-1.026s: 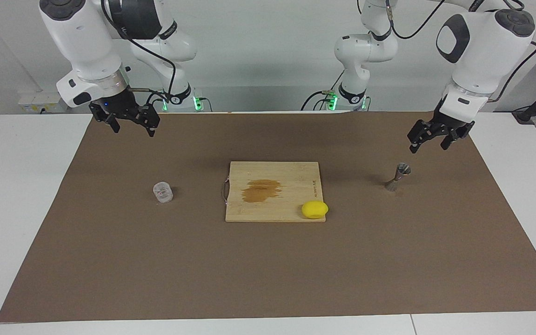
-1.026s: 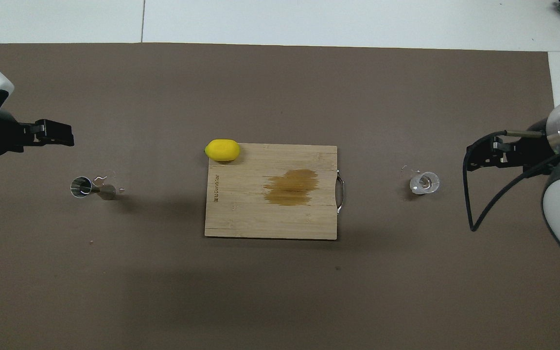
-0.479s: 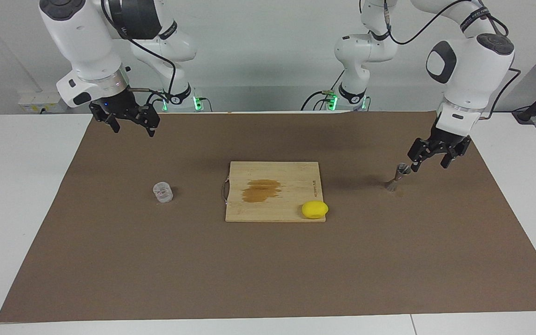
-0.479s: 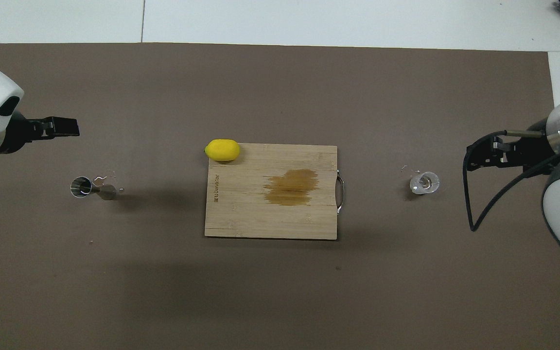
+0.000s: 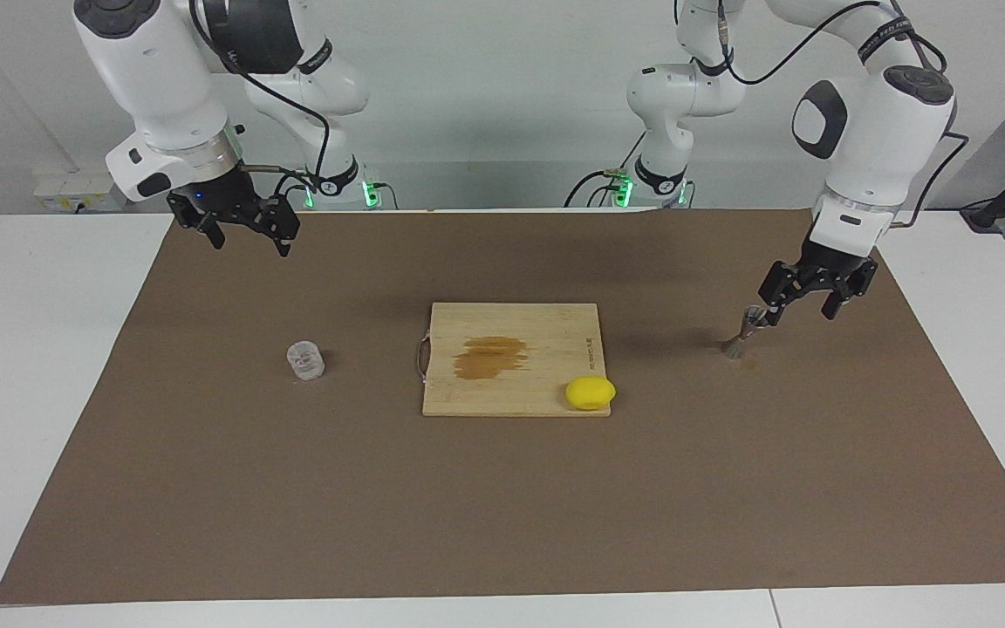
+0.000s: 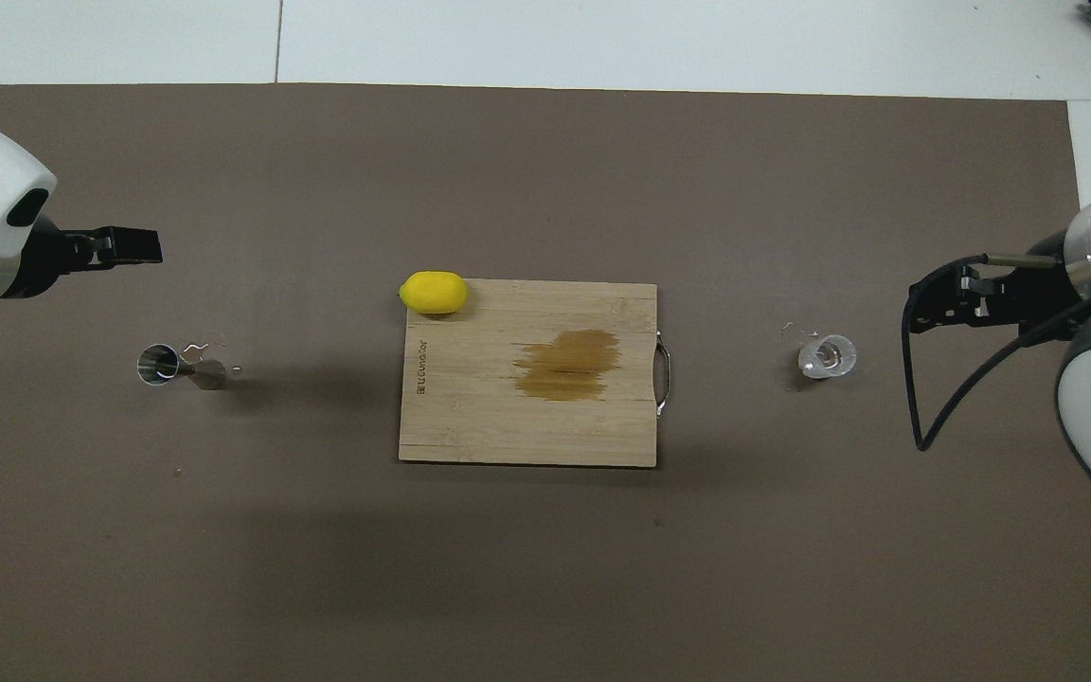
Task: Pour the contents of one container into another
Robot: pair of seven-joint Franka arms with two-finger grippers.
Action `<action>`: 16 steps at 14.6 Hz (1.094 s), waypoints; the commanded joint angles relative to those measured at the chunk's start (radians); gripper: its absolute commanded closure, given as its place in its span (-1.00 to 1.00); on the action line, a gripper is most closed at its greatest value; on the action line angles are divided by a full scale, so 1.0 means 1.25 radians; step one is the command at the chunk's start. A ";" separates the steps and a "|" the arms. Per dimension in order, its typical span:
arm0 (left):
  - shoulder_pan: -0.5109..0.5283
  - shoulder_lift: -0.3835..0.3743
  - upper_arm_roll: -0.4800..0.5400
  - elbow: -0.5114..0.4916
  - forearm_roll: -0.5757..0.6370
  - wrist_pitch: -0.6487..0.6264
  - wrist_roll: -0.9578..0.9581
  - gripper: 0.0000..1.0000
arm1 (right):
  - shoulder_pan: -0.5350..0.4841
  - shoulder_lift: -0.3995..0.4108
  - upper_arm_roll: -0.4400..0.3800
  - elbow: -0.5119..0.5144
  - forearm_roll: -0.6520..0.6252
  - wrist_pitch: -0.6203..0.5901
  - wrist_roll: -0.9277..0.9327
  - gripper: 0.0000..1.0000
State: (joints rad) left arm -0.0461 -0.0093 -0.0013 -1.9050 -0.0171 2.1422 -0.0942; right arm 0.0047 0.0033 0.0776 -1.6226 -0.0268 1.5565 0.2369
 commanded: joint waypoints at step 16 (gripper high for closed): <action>0.004 -0.020 -0.001 -0.004 -0.035 -0.061 0.080 -1.00 | -0.010 -0.019 0.000 -0.022 0.013 0.018 -0.013 -1.00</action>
State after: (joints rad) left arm -0.0694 -0.0186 -0.0079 -1.9032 -0.0283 2.0851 -0.0695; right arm 0.0047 0.0033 0.0776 -1.6226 -0.0268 1.5565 0.2369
